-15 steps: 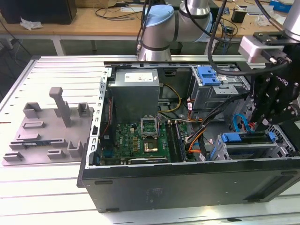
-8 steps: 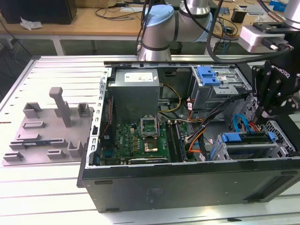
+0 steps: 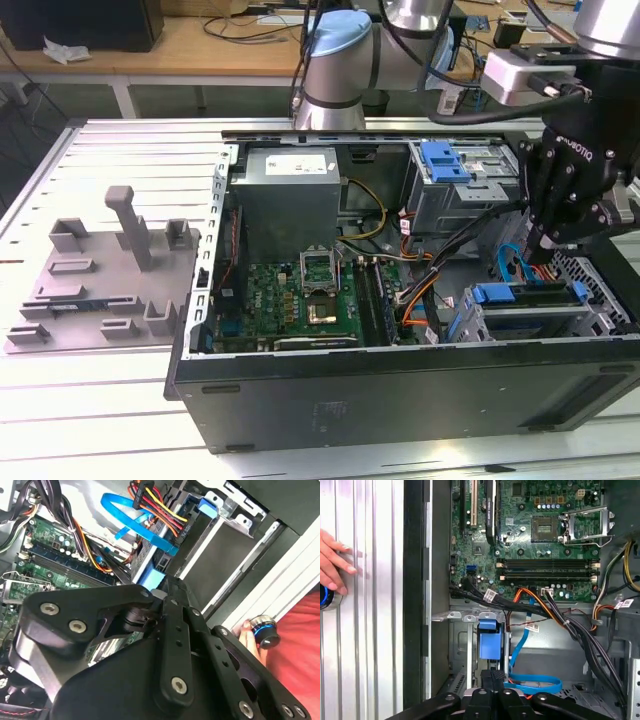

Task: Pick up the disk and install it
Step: 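Insert the second disk wire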

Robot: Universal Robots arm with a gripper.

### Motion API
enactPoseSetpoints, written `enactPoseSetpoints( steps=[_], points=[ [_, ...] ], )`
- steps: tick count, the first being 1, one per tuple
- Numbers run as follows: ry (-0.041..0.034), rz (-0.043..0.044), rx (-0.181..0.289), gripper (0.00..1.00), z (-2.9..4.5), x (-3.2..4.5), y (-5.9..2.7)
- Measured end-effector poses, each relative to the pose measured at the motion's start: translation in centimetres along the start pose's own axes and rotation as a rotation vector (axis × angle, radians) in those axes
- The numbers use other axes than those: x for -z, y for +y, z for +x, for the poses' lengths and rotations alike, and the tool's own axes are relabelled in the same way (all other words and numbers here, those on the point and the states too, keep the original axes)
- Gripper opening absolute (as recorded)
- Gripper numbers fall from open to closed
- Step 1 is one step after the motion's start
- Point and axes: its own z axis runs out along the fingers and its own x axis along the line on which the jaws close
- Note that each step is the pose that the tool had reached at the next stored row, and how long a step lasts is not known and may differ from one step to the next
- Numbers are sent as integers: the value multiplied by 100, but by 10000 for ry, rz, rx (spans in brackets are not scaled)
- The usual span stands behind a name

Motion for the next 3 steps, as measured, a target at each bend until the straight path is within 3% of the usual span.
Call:
enactPoseSetpoints(
  steps=[3],
  points=[
    [11, 0, 0, 11, -1, 0, 0]
  ],
)
